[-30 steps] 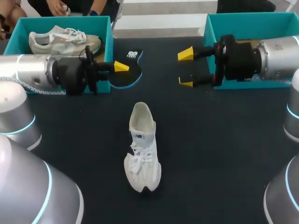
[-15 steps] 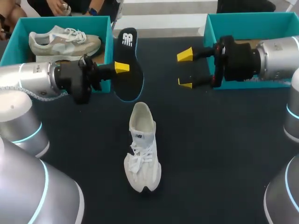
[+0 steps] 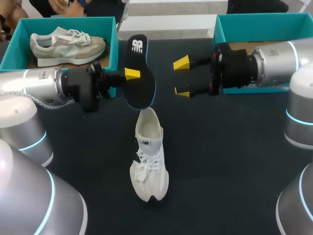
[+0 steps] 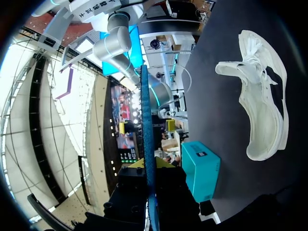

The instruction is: Take the shoe out of the shoebox, open the shoe tongue, remove and reinsert the insole, then place the shoe into the shoebox

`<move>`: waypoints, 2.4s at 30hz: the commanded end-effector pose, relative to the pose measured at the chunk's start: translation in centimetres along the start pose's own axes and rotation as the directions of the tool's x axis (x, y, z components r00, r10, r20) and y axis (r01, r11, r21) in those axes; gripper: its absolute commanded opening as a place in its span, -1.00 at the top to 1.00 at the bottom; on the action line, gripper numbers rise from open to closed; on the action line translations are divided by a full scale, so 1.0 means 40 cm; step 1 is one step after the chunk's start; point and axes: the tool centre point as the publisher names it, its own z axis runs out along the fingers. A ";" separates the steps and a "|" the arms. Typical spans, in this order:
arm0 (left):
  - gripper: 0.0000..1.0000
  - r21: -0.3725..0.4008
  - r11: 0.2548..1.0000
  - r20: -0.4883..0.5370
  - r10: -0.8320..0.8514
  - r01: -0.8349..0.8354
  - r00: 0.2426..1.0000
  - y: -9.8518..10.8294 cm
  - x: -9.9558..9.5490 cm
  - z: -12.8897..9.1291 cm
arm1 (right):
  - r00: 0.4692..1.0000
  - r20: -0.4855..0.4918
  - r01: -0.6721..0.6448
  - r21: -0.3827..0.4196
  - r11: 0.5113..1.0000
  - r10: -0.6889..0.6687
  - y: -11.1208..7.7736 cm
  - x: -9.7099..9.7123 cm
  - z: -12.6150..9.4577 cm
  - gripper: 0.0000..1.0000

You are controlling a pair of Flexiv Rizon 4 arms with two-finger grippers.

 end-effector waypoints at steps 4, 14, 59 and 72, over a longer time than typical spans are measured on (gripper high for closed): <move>1.00 0.015 1.000 0.001 0.008 -0.008 1.000 0.009 0.016 0.063 | 1.000 -0.019 0.000 0.048 0.999 0.001 0.039 -0.024 0.051 -0.09; 1.00 0.001 1.000 0.000 0.024 -0.024 1.000 0.028 0.038 0.127 | 0.999 -0.042 0.004 0.059 0.998 -0.001 0.037 -0.038 0.077 0.15; -1.00 -0.044 0.991 -0.045 -0.125 0.123 0.991 0.033 0.025 0.084 | 1.000 0.009 0.027 0.022 0.999 -0.027 0.072 -0.058 0.092 1.00; -1.00 -0.237 0.734 -0.243 -0.679 0.636 0.693 0.068 0.035 -0.109 | 0.949 0.047 0.316 -0.120 0.941 -0.312 0.119 -0.091 0.101 1.00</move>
